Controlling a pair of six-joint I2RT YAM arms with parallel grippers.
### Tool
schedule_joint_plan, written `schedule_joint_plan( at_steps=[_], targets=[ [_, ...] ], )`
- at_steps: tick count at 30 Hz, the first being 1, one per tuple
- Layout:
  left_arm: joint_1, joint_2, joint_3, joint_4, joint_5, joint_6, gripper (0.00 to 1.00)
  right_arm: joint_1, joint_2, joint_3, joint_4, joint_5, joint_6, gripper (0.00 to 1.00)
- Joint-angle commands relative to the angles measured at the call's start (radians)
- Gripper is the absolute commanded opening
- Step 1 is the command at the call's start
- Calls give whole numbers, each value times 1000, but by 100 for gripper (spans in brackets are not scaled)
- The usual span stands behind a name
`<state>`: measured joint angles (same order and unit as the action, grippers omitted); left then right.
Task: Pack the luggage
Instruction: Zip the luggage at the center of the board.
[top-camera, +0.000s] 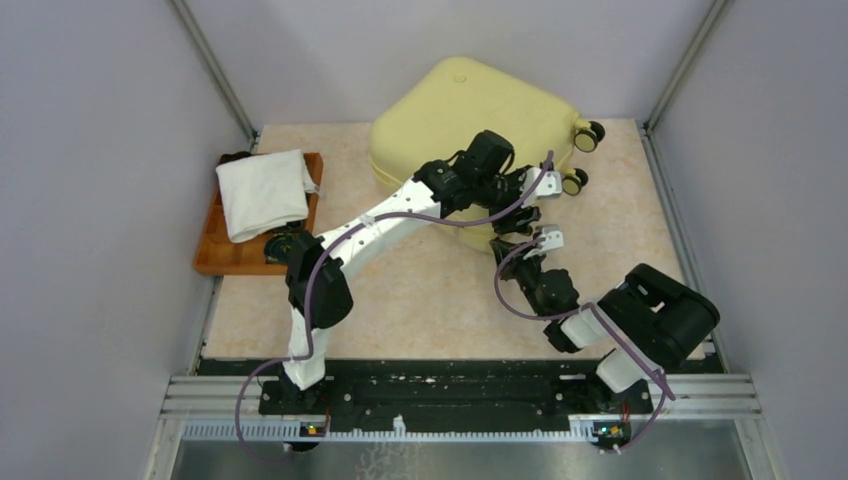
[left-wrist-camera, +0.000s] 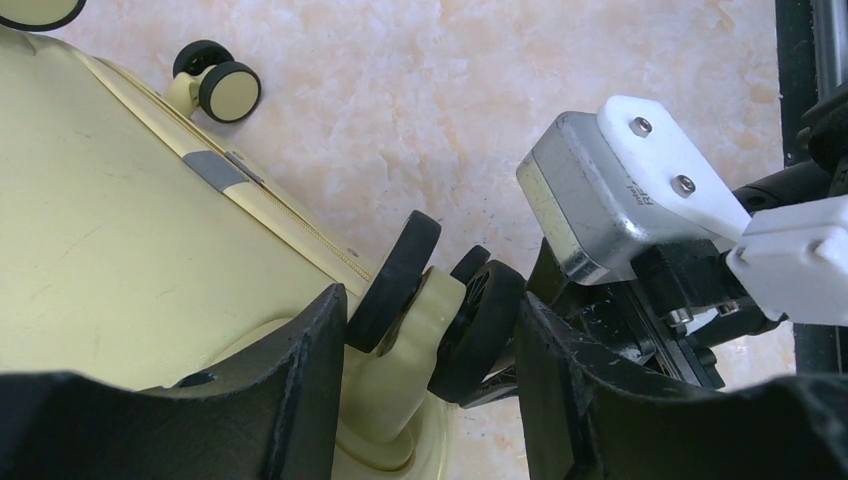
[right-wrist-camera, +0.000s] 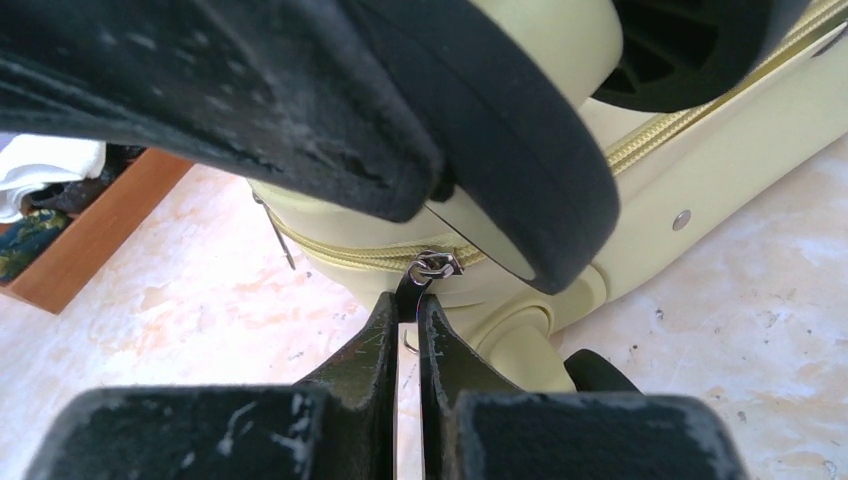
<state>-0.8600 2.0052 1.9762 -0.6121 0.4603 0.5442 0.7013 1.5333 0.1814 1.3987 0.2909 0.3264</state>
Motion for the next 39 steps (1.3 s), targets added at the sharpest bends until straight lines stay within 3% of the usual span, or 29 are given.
schedule_joint_plan(
  at_steps=[1, 16, 28, 33, 36, 39],
  targets=[
    [51, -3, 118, 292, -149, -178, 0, 58, 49, 34, 207, -99, 73, 0],
    [60, -2, 121, 273, -119, -265, 0, 140, 7, -109, 322, -70, 61, 0],
    [60, 70, 213, 259, -100, -346, 0, 175, 180, 86, 324, -156, 61, 0],
    [64, 55, 199, 233, -93, -312, 0, 198, 162, 31, 324, -91, 98, 0],
    [85, 34, 204, 140, -5, -178, 0, 198, 73, -100, 322, 37, 130, 25],
    [112, -11, 179, -44, 45, 91, 0, 198, -30, -214, 279, 107, 159, 38]
  ],
)
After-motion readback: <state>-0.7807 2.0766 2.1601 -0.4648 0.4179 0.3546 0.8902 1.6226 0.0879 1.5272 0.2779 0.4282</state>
